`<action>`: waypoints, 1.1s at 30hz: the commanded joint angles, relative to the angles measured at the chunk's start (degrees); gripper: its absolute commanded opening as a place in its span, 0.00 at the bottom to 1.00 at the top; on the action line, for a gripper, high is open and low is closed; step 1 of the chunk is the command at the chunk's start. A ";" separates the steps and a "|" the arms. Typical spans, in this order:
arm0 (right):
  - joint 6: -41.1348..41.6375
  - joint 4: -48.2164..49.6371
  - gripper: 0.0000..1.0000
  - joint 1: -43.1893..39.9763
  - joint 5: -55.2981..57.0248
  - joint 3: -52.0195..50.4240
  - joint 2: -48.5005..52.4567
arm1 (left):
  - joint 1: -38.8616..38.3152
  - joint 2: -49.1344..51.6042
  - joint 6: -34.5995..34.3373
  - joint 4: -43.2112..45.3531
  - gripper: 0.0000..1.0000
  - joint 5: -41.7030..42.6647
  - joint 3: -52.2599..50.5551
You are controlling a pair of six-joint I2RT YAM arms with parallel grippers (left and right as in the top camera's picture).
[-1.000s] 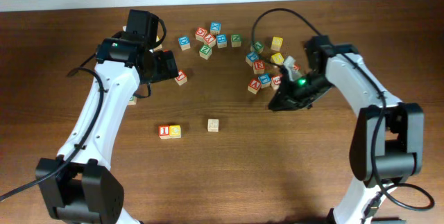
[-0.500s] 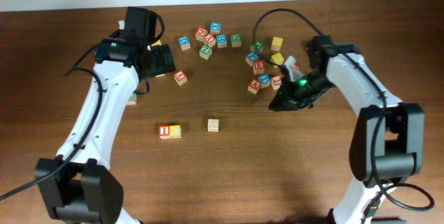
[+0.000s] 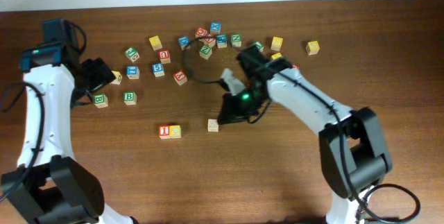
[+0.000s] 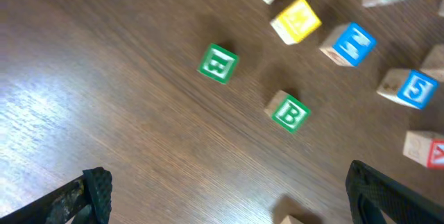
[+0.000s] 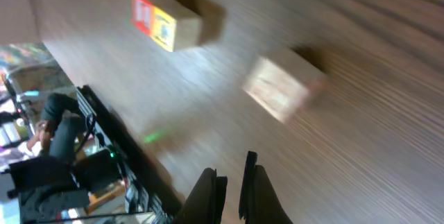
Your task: Spell out ICRA
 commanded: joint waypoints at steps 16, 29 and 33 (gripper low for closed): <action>12.79 3.17 0.04 9.62 22.08 0.37 0.31 | 0.87 0.00 -0.70 -0.07 0.99 0.57 0.83; 12.81 3.28 0.04 9.62 28.30 -2.71 0.31 | 0.87 -0.02 -0.70 -0.07 0.99 0.57 0.83; 12.79 3.28 0.04 9.62 29.31 -2.71 0.31 | 0.87 0.00 -0.70 -0.07 0.99 0.57 0.83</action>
